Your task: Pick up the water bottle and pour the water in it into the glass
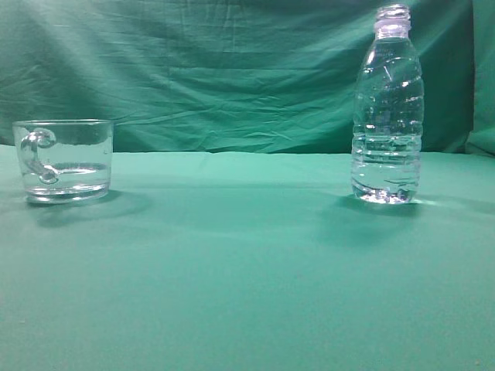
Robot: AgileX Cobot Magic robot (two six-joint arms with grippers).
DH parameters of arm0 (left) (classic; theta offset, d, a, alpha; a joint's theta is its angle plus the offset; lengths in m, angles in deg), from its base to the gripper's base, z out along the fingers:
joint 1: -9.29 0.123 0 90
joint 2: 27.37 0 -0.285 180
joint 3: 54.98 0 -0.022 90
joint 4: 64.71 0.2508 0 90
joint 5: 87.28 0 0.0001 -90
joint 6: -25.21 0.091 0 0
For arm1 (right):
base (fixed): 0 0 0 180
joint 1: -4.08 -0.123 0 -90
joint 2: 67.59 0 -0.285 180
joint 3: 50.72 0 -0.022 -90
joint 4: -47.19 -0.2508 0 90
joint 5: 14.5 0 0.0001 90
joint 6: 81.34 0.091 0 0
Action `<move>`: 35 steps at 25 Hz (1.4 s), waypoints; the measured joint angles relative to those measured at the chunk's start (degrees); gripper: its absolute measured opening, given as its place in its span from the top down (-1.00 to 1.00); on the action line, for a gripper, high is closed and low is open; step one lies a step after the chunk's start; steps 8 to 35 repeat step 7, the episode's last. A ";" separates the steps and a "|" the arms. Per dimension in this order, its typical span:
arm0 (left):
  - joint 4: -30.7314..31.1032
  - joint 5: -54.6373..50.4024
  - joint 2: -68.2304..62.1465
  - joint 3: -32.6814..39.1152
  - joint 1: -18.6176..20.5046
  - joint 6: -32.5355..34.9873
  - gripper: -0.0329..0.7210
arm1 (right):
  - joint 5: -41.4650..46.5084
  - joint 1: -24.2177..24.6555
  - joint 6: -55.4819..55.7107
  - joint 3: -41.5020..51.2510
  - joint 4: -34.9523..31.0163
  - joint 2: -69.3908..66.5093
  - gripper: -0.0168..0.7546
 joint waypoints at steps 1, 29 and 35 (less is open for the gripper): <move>0.00 0.00 0.00 0.00 0.00 0.00 0.91 | 0.00 0.00 0.00 0.00 0.00 0.00 0.96; 0.00 0.00 0.00 0.00 0.00 0.00 0.91 | -0.33 0.00 0.13 0.08 -0.12 0.00 0.96; 0.00 0.00 0.00 0.00 0.00 0.00 0.91 | -0.33 0.00 0.13 0.08 -0.12 0.00 0.96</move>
